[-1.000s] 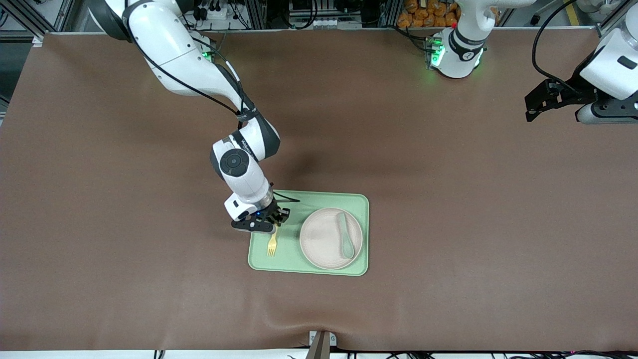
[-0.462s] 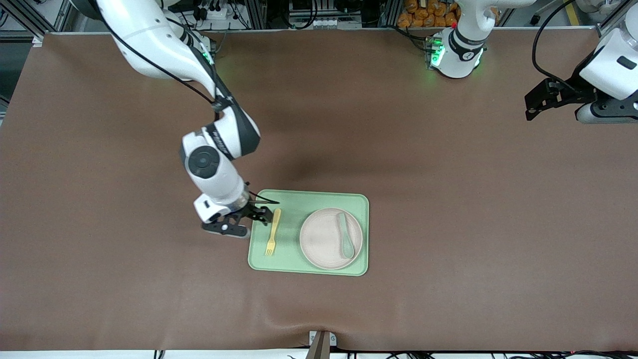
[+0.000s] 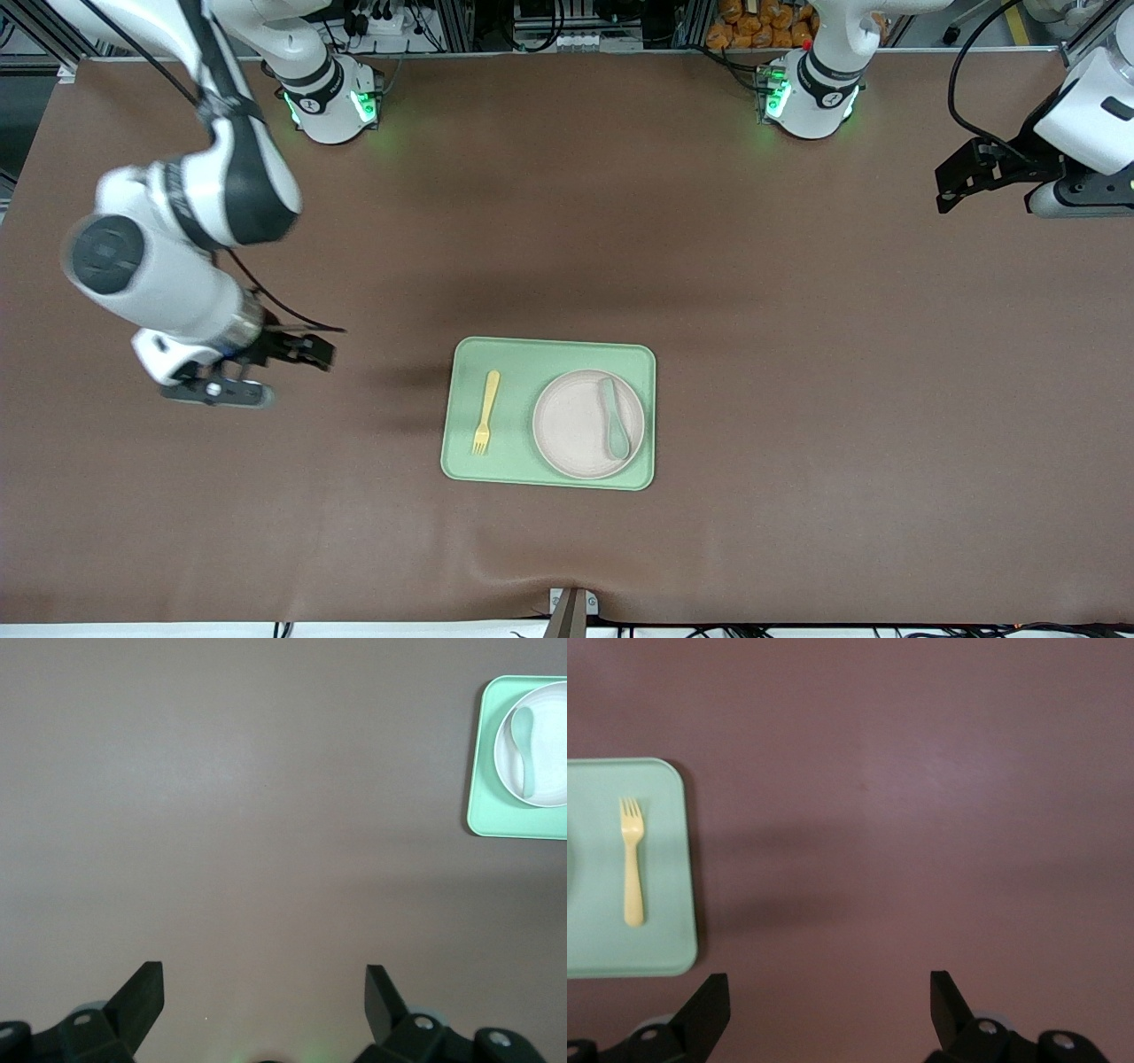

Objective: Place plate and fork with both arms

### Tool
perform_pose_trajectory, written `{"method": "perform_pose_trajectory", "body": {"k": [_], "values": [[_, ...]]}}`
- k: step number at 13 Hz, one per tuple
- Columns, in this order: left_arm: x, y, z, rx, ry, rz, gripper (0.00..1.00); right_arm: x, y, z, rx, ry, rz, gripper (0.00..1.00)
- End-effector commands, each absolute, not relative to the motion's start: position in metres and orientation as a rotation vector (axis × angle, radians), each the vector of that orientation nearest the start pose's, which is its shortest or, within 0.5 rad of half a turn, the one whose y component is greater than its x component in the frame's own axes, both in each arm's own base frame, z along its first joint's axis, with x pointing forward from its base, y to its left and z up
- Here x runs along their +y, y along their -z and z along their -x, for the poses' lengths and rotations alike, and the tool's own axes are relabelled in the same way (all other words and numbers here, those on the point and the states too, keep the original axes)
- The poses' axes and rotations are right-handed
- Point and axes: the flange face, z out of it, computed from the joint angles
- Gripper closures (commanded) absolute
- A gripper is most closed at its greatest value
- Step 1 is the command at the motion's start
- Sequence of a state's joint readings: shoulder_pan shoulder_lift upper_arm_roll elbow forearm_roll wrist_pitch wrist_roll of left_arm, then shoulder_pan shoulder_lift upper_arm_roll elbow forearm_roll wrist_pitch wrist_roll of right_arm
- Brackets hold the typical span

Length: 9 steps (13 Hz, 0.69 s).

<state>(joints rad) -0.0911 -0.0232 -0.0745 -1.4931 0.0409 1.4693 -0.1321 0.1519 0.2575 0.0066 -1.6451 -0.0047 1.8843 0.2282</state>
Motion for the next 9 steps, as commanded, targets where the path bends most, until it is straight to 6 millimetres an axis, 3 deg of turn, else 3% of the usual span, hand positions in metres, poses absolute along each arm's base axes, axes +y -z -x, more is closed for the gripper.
{"method": "perform_pose_trajectory", "body": {"k": [1,6,8,9], "values": [[-0.086,-0.679,-0.515,0.076,0.032,3.114,0.00,0.055,-0.511,-0.597,0.026,-0.062,3.144,0.00],[-0.087,-0.684,-0.510,0.081,0.039,3.113,0.00,-0.046,-0.576,-0.559,-0.119,-0.046,3.065,0.00],[-0.085,-0.686,-0.509,0.078,0.039,3.113,0.00,-0.070,-0.588,-0.547,-0.097,-0.101,3.055,0.00],[-0.083,-0.687,-0.510,0.076,0.042,3.112,0.00,-0.071,-0.604,-0.539,-0.087,-0.101,3.055,0.00]]}}
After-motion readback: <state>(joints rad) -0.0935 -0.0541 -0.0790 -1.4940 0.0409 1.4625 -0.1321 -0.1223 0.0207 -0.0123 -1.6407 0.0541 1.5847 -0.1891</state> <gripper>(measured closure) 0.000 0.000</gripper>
